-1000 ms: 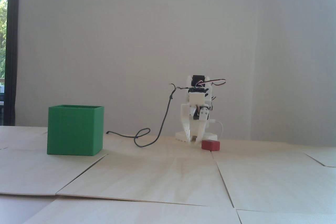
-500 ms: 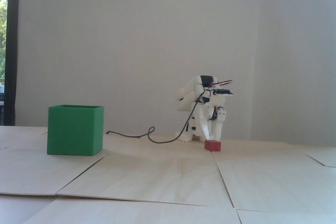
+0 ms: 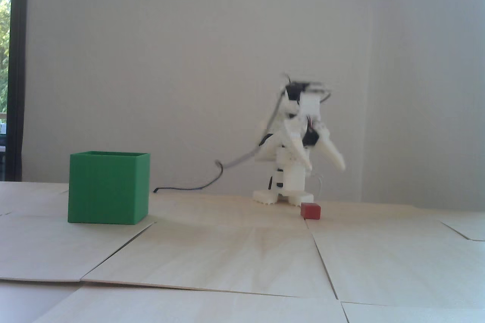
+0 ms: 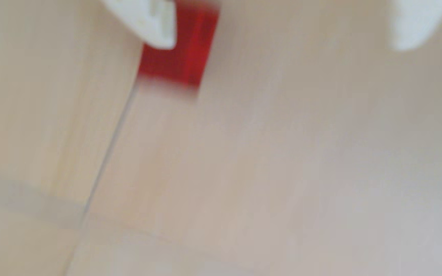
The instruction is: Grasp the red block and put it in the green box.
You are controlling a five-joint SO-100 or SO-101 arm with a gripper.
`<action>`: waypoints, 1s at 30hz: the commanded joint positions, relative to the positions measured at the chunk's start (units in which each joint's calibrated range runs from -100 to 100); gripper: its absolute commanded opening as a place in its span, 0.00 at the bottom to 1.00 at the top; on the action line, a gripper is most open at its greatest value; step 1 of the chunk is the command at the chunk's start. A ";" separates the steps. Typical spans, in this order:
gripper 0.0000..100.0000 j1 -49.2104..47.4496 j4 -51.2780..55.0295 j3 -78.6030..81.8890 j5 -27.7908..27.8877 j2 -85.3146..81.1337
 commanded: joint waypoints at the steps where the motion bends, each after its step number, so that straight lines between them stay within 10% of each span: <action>1: 0.33 0.01 -0.70 -5.54 -0.28 -0.09; 13: 0.33 4.84 -27.01 12.74 -0.07 0.07; 30: 0.33 6.37 -27.10 20.19 -0.28 -0.01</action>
